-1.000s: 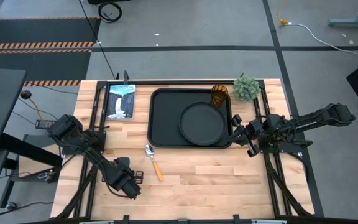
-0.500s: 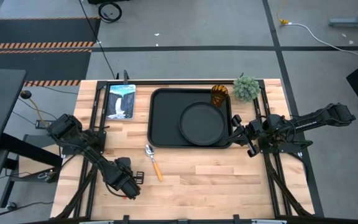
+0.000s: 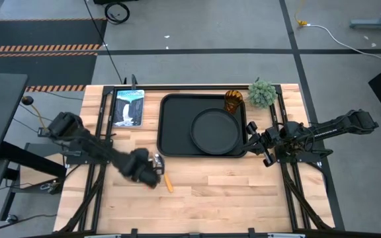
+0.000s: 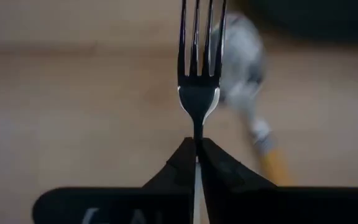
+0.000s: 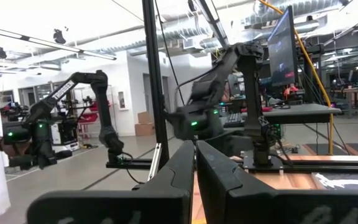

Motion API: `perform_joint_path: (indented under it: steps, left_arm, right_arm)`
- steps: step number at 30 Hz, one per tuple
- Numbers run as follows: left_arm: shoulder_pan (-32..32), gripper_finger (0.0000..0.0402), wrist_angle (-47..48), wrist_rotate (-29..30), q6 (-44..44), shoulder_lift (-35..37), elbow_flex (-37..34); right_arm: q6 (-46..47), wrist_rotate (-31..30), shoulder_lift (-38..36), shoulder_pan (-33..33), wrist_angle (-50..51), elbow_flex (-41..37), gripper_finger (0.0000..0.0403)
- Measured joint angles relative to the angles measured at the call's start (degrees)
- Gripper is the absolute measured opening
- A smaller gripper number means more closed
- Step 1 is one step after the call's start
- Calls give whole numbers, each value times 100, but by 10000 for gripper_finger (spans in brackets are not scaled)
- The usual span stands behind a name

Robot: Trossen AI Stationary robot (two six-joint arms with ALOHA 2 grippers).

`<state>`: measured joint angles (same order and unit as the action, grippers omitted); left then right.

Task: Pick and place plate/cup/fork/spoon on tray
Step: Put the orange fork on the black tray to the left of the black plate

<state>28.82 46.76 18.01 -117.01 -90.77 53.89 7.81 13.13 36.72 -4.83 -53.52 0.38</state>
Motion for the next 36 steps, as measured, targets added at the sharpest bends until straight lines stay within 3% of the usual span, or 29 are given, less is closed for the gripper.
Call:
perform_joint_path:
  steps: [15,26,36]
  left_arm:
    - [-2829,15,-1959,-44,3808,2,11]
    - [-4041,15,-3208,-90,4925,-106,20]
    - [-4429,15,-3569,-524,5166,-884,17]
  right_arm:
    - [15,2,1,1,21,0,22]
    - [15,2,-1,1,26,0,22]
    - [15,4,1,1,46,-2,22]
